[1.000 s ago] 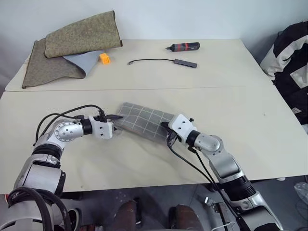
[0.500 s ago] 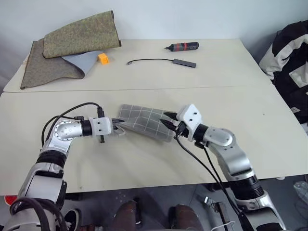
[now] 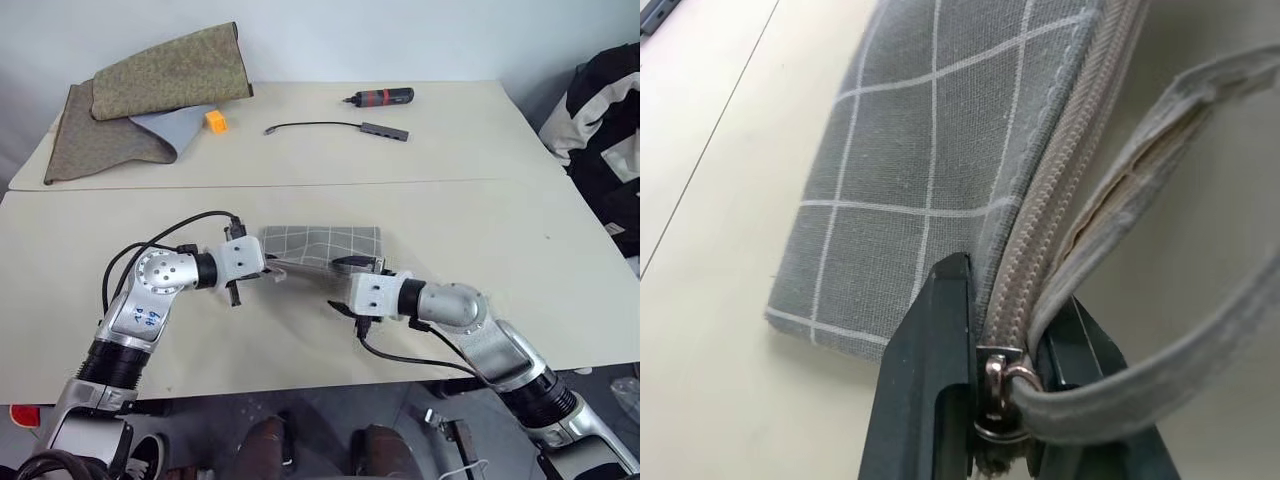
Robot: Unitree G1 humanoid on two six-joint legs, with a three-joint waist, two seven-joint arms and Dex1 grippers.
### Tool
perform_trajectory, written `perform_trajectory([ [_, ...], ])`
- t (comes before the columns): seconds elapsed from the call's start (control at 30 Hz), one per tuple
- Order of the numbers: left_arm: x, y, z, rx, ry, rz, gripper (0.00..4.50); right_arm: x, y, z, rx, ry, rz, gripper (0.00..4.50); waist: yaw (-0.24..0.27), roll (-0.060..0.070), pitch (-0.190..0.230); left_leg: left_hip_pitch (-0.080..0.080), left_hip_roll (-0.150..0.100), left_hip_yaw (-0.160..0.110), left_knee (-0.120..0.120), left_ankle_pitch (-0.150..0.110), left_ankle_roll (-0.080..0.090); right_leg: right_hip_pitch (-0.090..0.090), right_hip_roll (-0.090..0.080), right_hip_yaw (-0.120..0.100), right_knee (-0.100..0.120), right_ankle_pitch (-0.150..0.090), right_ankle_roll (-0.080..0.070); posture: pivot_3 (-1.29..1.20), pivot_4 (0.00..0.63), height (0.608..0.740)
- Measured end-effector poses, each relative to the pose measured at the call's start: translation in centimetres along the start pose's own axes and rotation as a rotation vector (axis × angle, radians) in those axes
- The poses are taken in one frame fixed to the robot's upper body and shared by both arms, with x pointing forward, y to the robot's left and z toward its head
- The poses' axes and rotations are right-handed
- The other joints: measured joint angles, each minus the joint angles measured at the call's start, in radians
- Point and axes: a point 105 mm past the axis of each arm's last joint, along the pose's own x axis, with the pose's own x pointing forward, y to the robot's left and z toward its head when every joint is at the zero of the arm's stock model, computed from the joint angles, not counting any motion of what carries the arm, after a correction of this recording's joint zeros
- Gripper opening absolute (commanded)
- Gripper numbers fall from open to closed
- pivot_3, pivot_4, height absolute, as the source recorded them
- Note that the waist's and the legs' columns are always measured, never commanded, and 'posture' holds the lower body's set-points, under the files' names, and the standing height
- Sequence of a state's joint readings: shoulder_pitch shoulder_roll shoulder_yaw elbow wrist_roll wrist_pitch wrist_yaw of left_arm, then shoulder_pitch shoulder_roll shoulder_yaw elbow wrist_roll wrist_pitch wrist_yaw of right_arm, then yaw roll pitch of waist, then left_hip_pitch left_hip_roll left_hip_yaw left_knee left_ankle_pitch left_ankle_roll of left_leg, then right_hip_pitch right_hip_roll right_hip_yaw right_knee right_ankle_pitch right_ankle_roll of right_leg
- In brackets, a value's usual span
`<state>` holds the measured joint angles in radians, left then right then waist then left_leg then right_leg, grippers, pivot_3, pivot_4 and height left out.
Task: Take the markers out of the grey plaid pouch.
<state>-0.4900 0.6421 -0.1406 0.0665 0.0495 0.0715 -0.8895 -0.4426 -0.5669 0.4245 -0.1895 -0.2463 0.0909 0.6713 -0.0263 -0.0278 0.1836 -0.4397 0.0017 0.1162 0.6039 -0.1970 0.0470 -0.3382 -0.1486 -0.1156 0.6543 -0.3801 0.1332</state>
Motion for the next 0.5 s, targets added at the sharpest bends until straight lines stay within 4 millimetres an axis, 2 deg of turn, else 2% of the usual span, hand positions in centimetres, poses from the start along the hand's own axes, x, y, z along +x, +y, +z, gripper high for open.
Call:
perform_trajectory([
  [0.1,0.0,-0.2,0.5,-0.021,-0.005,-0.005,0.21,0.1,-0.1,-0.4,-0.095,0.013,-0.021,3.78,0.001,0.000,0.000,0.000,0.000,0.000,0.000,0.000,0.000,0.001,0.000,0.000,-0.001,0.000,0.000,0.00,0.150,0.740],
  [0.2,-0.1,-0.2,0.7,-0.035,-0.012,-0.012,0.21,0.3,-0.5,-0.8,-0.135,0.023,-0.056,3.18,0.001,0.000,0.000,0.000,0.000,0.000,0.000,0.000,0.000,0.001,0.000,0.001,-0.002,0.000,0.000,0.00,0.150,0.740],
  [0.43,-0.3,0.1,1.2,-0.098,-0.070,0.001,0.21,0.2,-1.8,-0.1,-0.154,-0.008,-0.121,0.86,0.002,0.000,0.000,0.000,0.000,0.000,0.001,0.000,0.000,0.002,0.000,0.001,-0.002,0.000,0.000,0.00,0.150,0.740],
  [0.5,-0.5,0.1,1.5,-0.133,-0.107,-0.005,0.92,0.1,-2.2,0.0,-0.167,-0.010,-0.139,0.23,0.001,0.000,0.000,0.000,0.001,0.000,0.000,0.000,0.000,0.002,0.000,0.001,-0.002,0.000,0.000,0.00,0.150,0.740],
])
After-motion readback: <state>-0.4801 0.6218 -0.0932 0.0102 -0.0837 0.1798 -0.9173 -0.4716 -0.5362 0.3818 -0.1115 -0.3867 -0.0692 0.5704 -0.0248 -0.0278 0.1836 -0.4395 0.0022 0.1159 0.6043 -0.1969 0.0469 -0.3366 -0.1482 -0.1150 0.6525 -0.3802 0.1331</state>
